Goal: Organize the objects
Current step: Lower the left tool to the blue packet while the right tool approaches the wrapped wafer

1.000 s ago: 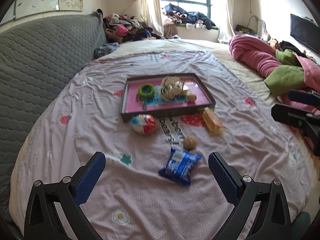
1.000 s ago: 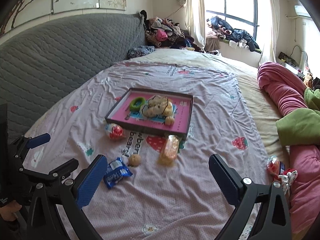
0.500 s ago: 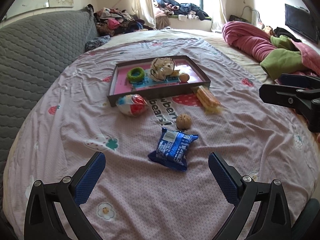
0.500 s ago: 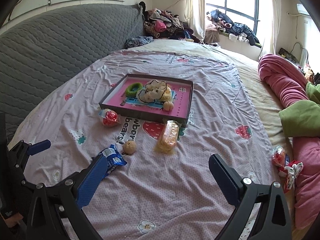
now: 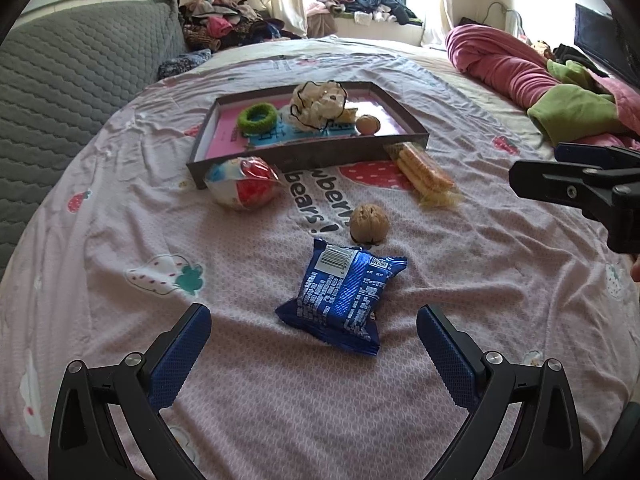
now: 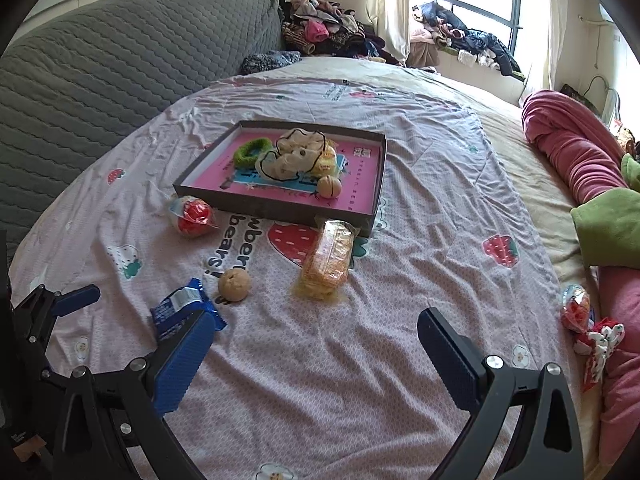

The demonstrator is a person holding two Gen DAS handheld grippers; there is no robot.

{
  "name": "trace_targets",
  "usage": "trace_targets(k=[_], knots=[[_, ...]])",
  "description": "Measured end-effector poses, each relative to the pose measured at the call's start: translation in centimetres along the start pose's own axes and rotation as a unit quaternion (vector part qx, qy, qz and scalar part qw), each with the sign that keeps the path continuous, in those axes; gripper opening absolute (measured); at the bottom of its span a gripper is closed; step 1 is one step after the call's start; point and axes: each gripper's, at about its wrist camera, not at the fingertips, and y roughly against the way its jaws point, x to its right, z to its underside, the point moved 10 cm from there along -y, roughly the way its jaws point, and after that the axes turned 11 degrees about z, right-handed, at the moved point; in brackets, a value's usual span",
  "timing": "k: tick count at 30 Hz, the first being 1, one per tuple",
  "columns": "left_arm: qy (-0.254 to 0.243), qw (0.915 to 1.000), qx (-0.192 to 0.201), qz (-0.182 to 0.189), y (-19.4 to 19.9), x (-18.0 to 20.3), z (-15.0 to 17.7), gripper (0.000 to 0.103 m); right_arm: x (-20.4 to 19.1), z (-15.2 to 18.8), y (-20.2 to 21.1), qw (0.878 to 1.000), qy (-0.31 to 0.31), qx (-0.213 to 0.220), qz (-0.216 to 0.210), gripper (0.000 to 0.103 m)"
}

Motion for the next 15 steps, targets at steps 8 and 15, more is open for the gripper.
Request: trace_targets(k=[8, 15], knots=[[0.003, 0.9999, 0.0, 0.01, -1.8, -0.3, 0.0, 0.102, -0.3, -0.1, -2.7, 1.0, 0.002, -0.014, 0.0, 0.102], [0.001, 0.9998, -0.004, 0.019, -3.1, -0.4, 0.0, 0.102, -0.4, -0.5, -4.8, 1.0, 0.003, -0.023, 0.0, 0.102]])
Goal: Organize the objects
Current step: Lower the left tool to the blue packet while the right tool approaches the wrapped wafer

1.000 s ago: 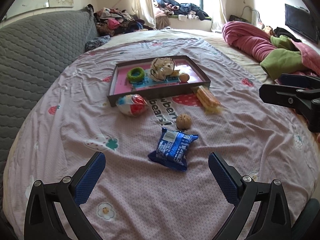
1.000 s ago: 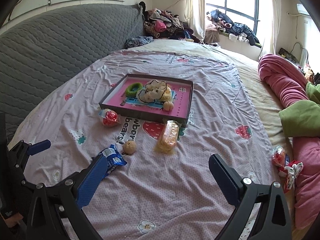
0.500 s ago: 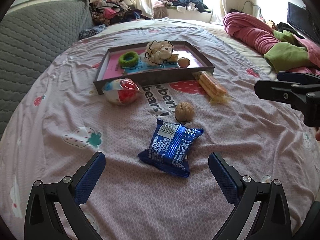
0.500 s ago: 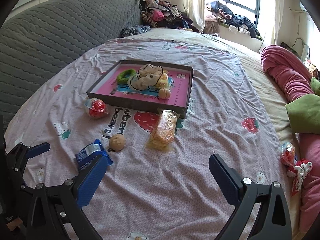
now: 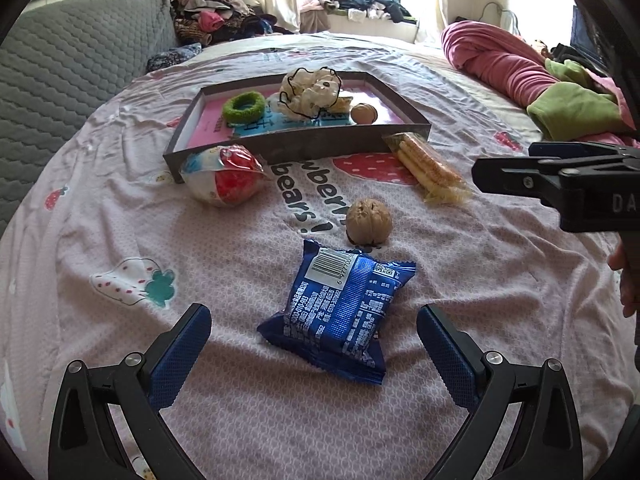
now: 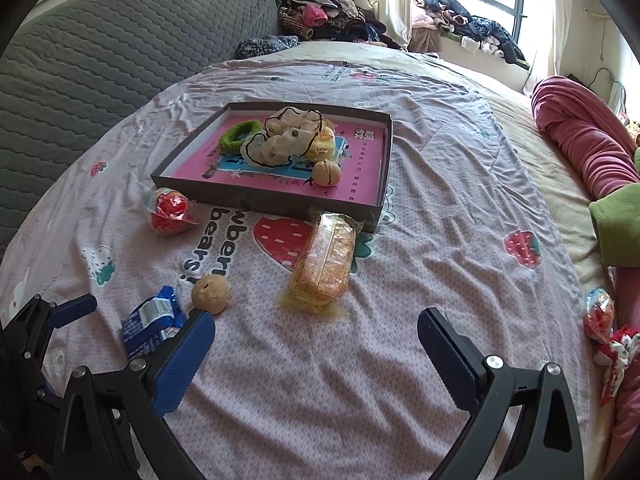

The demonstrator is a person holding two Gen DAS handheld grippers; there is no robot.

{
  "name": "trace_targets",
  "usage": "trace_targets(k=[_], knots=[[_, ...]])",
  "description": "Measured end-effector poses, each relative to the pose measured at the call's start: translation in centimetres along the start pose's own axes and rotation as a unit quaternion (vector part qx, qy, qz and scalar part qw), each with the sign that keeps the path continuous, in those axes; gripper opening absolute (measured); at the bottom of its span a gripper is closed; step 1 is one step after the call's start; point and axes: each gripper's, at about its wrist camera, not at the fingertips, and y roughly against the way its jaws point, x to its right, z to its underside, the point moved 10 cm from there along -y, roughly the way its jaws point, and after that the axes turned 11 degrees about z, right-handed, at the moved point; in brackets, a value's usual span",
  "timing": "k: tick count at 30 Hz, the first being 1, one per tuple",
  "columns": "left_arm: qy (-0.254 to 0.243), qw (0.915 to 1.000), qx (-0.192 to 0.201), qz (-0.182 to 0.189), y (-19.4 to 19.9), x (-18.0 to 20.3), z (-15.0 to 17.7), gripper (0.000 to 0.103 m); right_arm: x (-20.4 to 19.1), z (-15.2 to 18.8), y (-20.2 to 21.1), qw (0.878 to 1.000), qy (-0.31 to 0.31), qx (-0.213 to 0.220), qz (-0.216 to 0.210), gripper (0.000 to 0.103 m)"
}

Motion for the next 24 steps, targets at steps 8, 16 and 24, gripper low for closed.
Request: trace_targets(k=[8, 16, 24], knots=[[0.009, 0.9999, -0.005, 0.0, -1.3, -0.7, 0.3, 0.102, 0.1, -0.2, -2.4, 1.0, -0.005, -0.016, -0.001, 0.102], [0.018, 0.9997, -0.012, 0.008, -2.4, -1.0, 0.4, 0.102, 0.2, -0.7, -4.9, 0.999, -0.015, -0.034, -0.004, 0.102], [0.016, 0.9998, -0.012, 0.01, -2.9, -1.3, 0.0, 0.102, -0.3, -1.2, -6.8, 0.999, -0.012, -0.042, -0.004, 0.102]])
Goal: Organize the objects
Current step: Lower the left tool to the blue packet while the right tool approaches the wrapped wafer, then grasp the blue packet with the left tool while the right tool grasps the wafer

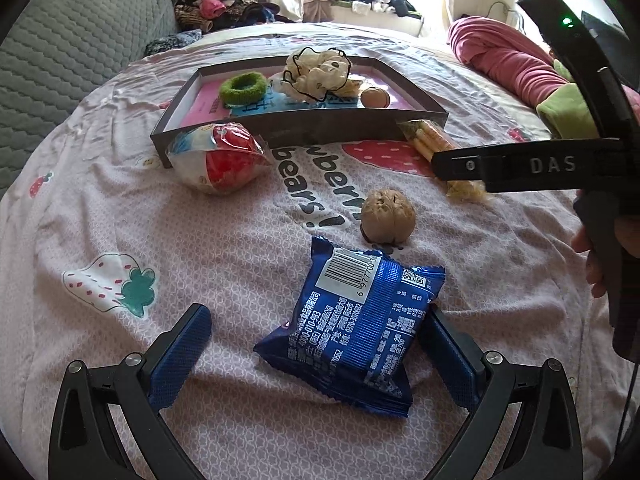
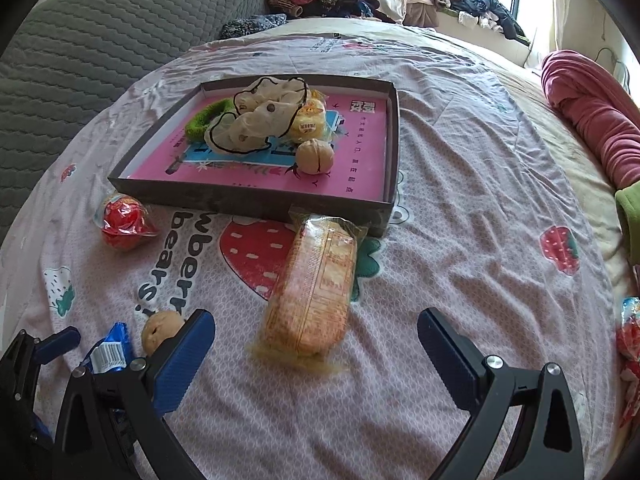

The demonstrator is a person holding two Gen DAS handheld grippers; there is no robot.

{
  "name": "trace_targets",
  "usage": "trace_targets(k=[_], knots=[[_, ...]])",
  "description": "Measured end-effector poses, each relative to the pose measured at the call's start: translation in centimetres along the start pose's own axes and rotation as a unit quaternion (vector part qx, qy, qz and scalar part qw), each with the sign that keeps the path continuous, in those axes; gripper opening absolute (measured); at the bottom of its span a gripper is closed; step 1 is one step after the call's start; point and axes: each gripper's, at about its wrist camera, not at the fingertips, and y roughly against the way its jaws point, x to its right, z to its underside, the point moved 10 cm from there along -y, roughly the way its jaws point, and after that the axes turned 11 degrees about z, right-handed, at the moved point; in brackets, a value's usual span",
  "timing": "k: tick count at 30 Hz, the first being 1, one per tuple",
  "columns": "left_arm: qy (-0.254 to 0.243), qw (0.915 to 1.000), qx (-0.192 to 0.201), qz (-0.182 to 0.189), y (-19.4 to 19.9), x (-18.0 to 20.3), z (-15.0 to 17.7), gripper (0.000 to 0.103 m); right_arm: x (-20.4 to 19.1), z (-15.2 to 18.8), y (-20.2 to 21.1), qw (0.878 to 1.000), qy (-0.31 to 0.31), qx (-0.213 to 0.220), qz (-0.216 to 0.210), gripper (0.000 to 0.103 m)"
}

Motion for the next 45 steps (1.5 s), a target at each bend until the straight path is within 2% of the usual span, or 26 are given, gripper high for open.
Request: trace_targets(k=[18, 21, 24, 26, 31, 35, 37, 39, 45], knots=[[0.007, 0.9999, -0.002, 0.007, -0.4, -0.3, -0.1, 0.102, -0.4, -0.3, -2.3, 1.0, -0.01, -0.013, -0.005, 0.102], [0.007, 0.9999, -0.002, 0.007, -0.4, -0.2, -0.1, 0.102, -0.5, -0.3, -2.5, 1.0, -0.011, -0.015, -0.008, 0.093], [0.003, 0.9999, -0.002, 0.012, -0.3, 0.0, -0.1, 0.096, -0.6, -0.3, -2.7, 1.0, -0.01, -0.018, -0.011, 0.09], [-0.002, 0.9999, -0.001, 0.014, -0.2, 0.2, -0.2, 0.093, -0.7, -0.2, -2.8, 1.0, -0.009, -0.019, -0.011, 0.083], [-0.011, 0.9995, -0.001, 0.03, -0.1, 1.1, -0.2, 0.076, -1.0, -0.2, -2.7, 1.0, -0.003, -0.017, -0.011, 0.072], [-0.012, 0.9992, -0.001, 0.039, 0.0, 1.3, -0.2, 0.07, -1.4, -0.2, -2.6, 1.0, 0.0, -0.018, -0.014, 0.061], [-0.01, 0.9989, 0.001, 0.045, 0.1, 1.4, -0.3, 0.063, -1.6, -0.1, -2.6, 1.0, 0.005, -0.018, -0.013, 0.058], [-0.011, 0.9987, 0.002, 0.049, 0.2, 1.6, -0.3, 0.058, -1.8, -0.1, -2.4, 1.0, 0.008, -0.018, -0.016, 0.05], [-0.008, 0.9982, 0.002, 0.06, 0.5, 1.7, -0.4, 0.053, -2.2, 0.1, -1.8, 1.0, 0.012, -0.017, -0.023, 0.045]])
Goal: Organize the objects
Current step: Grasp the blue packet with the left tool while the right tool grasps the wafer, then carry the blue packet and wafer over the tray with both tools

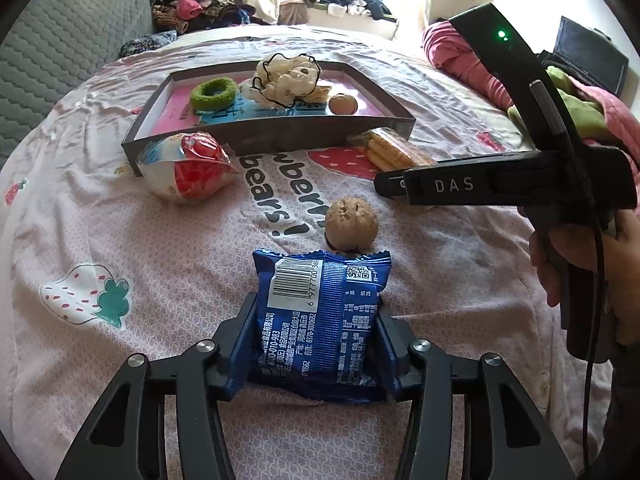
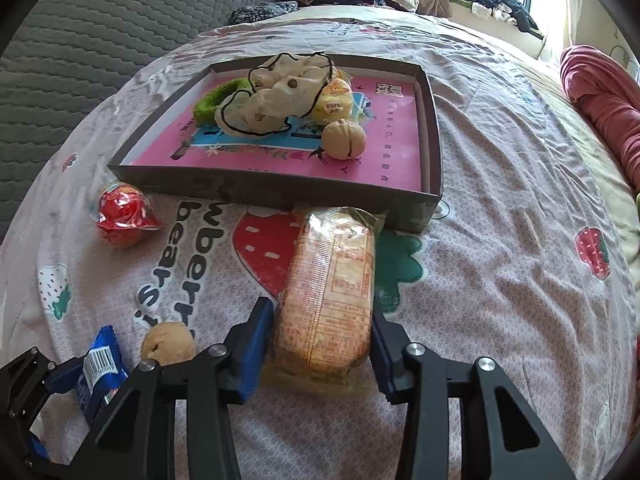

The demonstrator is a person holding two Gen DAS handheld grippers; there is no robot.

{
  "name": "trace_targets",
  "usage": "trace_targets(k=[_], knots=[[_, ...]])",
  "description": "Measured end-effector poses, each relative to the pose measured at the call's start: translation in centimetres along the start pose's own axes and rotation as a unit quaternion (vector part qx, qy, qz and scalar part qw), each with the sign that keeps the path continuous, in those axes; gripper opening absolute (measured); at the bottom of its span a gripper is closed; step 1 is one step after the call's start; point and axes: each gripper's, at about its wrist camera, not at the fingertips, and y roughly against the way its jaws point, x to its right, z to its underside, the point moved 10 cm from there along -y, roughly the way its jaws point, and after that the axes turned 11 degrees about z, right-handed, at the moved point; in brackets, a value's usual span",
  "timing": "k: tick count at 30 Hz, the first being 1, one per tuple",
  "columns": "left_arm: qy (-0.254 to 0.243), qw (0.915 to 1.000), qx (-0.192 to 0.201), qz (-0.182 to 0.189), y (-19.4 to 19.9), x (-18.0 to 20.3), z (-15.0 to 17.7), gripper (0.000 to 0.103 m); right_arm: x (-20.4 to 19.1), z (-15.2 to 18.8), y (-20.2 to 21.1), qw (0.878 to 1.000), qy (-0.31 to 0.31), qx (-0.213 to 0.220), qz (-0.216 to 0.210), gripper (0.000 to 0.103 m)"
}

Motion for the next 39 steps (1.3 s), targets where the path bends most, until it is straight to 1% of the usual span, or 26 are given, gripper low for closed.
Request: trace_targets(k=[3, 6, 10, 16, 26, 39], knots=[[0.006, 1.0, -0.001, 0.007, 0.1, 0.0, 0.1, 0.053, -0.2, 0.3, 0.5, 1.0, 0.002, 0.002, -0.002, 0.045], [0.005, 1.0, -0.001, 0.004, 0.4, 0.1, 0.1, 0.053, -0.4, 0.6, 1.1, 1.0, 0.004, 0.004, -0.003, 0.045], [-0.001, 1.0, 0.002, -0.006, 1.1, 0.4, 0.1, 0.053, -0.4, 1.0, 2.0, 1.0, 0.006, 0.007, -0.003, 0.045], [0.005, 0.9999, 0.002, -0.016, 2.1, 0.2, 0.3, 0.053, -0.4, 1.7, 3.6, 1.0, 0.011, 0.012, 0.0, 0.045], [-0.001, 0.9992, 0.028, -0.029, 5.5, 1.3, -1.3, 0.053, -0.4, 2.1, 7.9, 0.999, 0.012, 0.035, -0.004, 0.044], [-0.002, 0.9968, 0.07, -0.04, 10.3, 2.5, -4.1, 0.053, 0.1, 1.9, 13.4, 0.998, 0.016, 0.068, 0.008, 0.044]])
